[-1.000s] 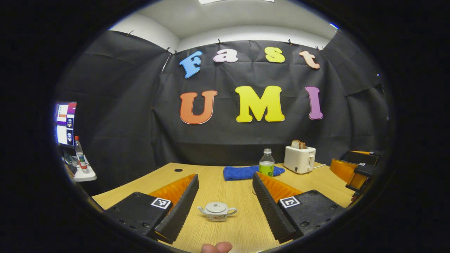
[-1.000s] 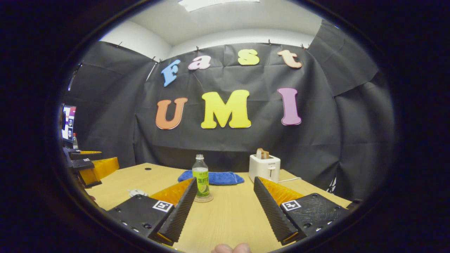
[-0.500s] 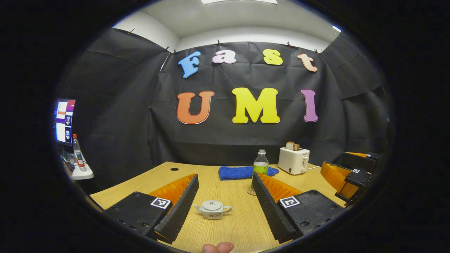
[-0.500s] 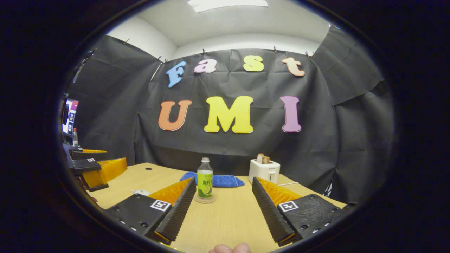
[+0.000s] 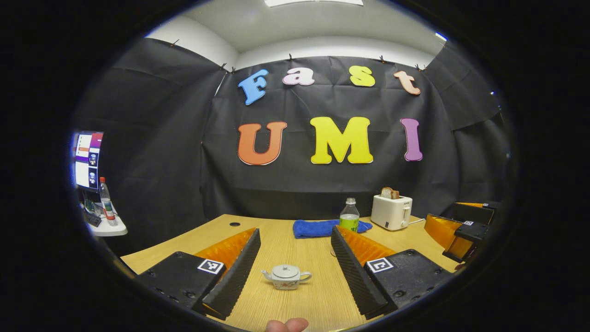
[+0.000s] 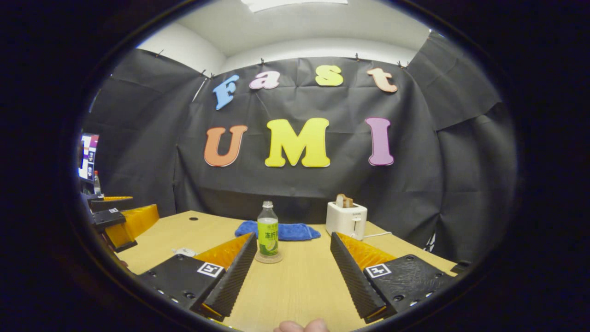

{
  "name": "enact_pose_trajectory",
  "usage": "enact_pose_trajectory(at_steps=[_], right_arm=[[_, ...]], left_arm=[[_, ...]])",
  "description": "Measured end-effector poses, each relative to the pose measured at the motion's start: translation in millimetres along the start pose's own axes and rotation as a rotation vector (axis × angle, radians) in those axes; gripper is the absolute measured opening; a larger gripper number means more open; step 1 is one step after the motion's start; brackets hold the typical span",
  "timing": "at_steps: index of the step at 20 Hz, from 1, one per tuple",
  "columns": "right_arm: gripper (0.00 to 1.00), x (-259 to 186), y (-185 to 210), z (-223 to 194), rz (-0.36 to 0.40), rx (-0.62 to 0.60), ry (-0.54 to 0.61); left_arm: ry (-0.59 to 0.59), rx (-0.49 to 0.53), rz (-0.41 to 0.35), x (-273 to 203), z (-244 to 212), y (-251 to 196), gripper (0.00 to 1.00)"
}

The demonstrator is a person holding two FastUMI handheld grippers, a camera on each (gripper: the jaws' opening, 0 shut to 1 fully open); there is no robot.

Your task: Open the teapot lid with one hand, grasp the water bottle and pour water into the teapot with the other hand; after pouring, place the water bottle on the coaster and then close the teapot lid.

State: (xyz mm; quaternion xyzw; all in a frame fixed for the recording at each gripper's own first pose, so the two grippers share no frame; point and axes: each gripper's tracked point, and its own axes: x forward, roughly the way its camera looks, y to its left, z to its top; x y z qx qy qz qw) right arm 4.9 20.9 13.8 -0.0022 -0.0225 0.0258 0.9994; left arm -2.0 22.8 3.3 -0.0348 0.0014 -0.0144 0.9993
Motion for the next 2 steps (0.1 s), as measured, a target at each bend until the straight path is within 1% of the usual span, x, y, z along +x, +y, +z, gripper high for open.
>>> enact_pose_trajectory(at_steps=[2], right_arm=[[0.95, 0.5, -1.4, -0.5, -0.004, -0.003, 0.0]], left_arm=[[0.004, 0.003, -0.001, 0.6, -2.0, 0.6, 0.96]])
